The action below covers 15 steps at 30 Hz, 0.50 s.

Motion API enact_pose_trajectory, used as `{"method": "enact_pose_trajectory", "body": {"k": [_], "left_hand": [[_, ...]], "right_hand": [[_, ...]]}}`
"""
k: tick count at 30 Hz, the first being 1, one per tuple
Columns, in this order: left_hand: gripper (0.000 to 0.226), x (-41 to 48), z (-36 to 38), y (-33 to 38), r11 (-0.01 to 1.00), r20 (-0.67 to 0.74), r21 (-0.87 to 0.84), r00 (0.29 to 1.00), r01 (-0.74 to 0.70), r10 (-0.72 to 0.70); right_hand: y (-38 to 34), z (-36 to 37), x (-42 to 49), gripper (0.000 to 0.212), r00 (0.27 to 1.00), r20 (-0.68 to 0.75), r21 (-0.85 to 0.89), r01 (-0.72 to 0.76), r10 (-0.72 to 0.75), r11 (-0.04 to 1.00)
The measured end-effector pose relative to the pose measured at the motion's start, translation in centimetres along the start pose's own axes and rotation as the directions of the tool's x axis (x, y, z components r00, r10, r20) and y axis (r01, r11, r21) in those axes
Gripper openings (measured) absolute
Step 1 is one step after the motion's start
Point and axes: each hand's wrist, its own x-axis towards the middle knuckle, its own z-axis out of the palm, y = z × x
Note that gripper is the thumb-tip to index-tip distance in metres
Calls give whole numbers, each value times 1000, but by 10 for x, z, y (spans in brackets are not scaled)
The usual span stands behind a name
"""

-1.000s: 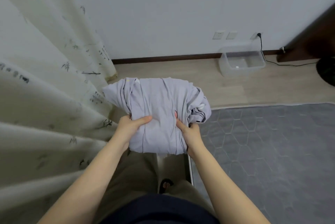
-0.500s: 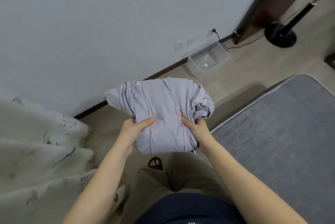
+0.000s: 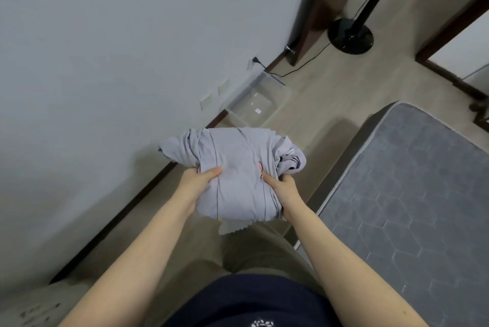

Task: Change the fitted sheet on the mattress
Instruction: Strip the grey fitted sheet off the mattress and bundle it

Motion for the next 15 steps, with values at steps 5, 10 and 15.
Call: {"method": "enact_pose_trajectory", "body": {"k": [5,10,15], "left_hand": [[65,70,40,63,998,72,61,997,25,-29],[82,132,67,116,992,186,96,978,78,-94],[85,216,94,166,975,202,170,963,146,-179]], "right_hand": [[-51,-11,72,48,992,-111,-34,-61,57,998],[-99,-14,154,53,985,-160,-77,-75,62,994],[-141,-9,247,33,979,-195,-218,-107,65,970]]}}
